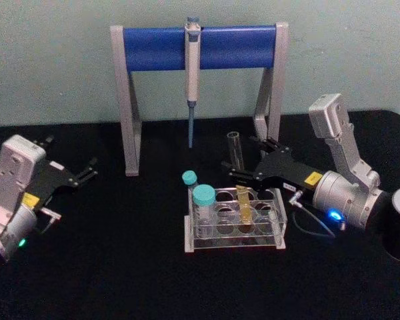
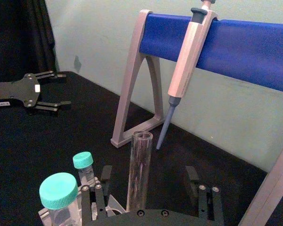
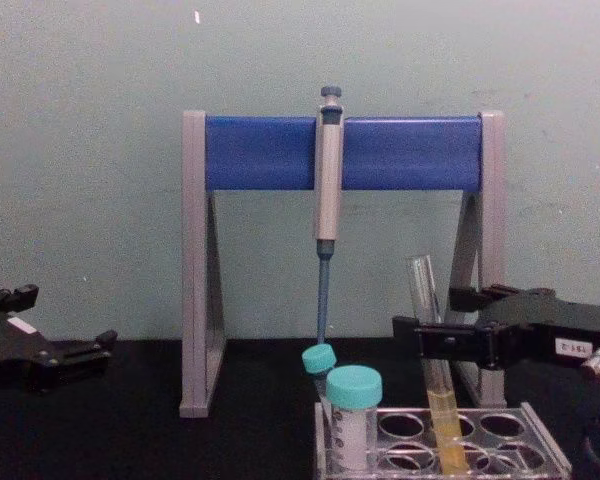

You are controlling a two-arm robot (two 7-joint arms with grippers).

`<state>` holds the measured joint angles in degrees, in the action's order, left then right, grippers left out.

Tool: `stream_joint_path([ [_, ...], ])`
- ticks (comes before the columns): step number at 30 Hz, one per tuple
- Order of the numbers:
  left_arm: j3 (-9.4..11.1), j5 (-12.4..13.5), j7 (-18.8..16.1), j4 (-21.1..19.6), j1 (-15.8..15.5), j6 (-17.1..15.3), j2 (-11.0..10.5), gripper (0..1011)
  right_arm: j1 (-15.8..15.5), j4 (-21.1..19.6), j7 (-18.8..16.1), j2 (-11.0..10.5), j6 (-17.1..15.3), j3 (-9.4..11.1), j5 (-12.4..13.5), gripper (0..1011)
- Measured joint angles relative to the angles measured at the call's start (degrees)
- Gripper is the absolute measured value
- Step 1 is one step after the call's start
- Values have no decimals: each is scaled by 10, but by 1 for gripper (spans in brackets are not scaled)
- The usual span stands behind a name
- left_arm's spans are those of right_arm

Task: Pick up the test tube from the test tube rack, shake it, then place it back into the test tube rack.

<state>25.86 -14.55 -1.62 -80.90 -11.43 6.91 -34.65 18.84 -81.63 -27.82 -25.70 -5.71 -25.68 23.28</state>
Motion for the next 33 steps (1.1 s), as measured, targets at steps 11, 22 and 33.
stream_joint_path([
  [11, 0, 0, 0, 0, 0, 0, 0, 1001, -1, 0, 0, 0, 0, 0, 0, 683],
  [22, 0, 0, 0, 0, 0, 0, 0, 1001, -1, 0, 0, 0, 0, 0, 1, 337],
  [33, 0, 0, 0, 0, 0, 0, 0, 1001, -1, 0, 0, 0, 0, 0, 1, 238],
])
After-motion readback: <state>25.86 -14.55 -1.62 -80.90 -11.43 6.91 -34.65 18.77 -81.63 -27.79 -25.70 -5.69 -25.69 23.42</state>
